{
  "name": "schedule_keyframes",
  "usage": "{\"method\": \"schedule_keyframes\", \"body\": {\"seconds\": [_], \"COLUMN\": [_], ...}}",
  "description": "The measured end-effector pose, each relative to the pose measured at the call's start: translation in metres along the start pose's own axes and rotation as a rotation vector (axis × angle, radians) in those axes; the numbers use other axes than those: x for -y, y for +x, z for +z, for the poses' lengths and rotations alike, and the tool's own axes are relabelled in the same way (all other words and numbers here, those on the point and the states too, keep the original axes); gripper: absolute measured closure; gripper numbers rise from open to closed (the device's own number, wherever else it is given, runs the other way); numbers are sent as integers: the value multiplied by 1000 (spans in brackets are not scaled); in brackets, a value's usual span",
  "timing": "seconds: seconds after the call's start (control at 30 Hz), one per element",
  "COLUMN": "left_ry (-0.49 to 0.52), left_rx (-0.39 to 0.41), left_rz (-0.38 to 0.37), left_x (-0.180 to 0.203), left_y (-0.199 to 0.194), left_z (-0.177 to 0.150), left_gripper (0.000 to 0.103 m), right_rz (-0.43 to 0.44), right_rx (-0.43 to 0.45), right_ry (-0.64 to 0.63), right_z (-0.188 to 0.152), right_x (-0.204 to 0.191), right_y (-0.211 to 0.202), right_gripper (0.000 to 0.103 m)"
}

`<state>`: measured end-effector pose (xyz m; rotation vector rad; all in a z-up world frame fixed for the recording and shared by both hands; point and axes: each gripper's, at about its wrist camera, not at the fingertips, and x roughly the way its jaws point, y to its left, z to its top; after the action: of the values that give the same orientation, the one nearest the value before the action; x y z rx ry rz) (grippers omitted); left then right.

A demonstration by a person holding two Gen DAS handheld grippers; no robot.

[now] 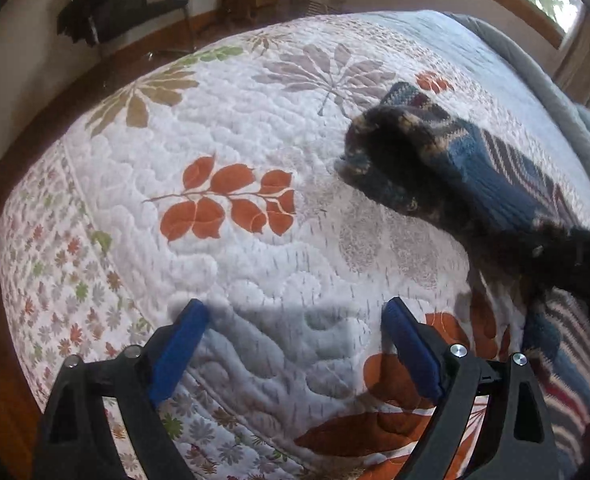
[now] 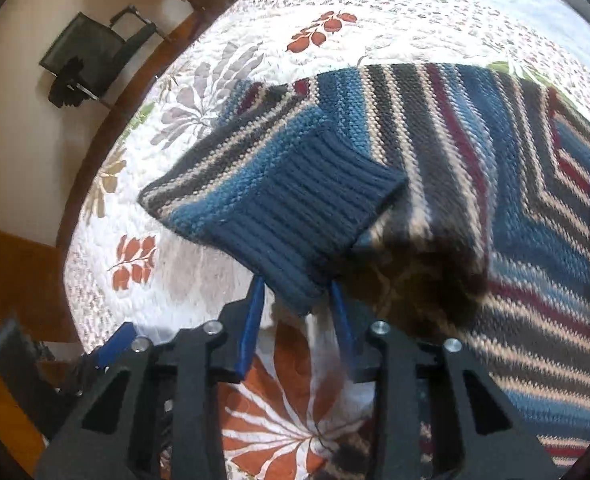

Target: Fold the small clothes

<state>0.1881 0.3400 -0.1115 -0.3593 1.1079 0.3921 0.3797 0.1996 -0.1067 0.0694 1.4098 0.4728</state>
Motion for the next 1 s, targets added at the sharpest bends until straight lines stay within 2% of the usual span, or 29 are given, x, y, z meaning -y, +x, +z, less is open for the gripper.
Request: {"method": "schedule_keyframes", "body": {"seconds": [0.1,0.27,0.43,0.5,0.63,0.87,0.93,1.0], "left_ry": [-58,-94,-88,-78,-21,125,170,208], "left_rx": [3,8,34,43,64,87,77,58], "left_rz": [-20,-9,-1,-17,-50,-137,-166,-196], "left_x": [-9,-11,0,9,38,103,122,140], "left_y": [-3,-4,-8,-13,-16,-25,-25,-22], "left_z": [2,0,-1,-4,-6,-23,-29,-35], "left_gripper": [11,11,11,11,11,11,11,10], "right_rz": [-20,-10,-110,-177,-311,-590,-637,-601], "right_rx": [8,69,176,211,245,301,280,221], "right_ry": [-30,-71,-100,-91,-25,153,203,258], "right_z": [0,-4,1,2,-7,-55,-75,-96], "right_x": [-3,1,28,52,126,273,312,347], "right_y": [-3,-43,-100,-122,-168,-236,-237,-226], "right_gripper": [91,94,96,96,97,97,97,96]}}
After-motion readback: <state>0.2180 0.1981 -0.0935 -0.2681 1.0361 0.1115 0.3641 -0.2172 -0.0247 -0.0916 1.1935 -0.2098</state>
